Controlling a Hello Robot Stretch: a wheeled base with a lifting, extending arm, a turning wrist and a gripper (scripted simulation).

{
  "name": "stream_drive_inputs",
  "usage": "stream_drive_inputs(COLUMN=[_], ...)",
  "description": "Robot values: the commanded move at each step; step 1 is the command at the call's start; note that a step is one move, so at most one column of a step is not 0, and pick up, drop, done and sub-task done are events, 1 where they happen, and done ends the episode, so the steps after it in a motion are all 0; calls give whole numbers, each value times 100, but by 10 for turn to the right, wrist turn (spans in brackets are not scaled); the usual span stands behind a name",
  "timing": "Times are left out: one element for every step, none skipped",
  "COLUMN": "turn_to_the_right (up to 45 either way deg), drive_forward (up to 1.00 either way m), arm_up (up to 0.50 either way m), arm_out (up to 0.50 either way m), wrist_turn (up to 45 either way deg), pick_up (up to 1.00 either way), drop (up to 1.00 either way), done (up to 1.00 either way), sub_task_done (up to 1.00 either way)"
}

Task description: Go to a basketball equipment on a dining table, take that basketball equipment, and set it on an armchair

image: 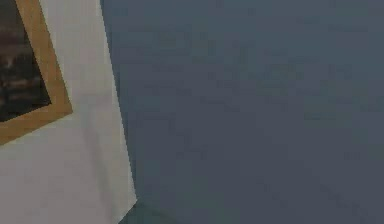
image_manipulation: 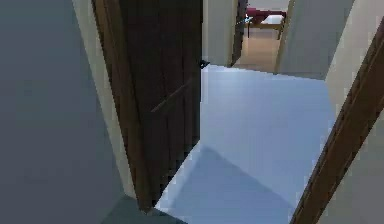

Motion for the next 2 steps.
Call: stream_drive_inputs(turn_to_the_right=[450, 450], drive_forward=[0, 0], arm_up=[0, 0], arm_out=[0, 0], wrist_turn=[0, 0], pick_up=[0, 0], drop=[0, 0], done=[0, 0], sub_task_done=[0, 0])
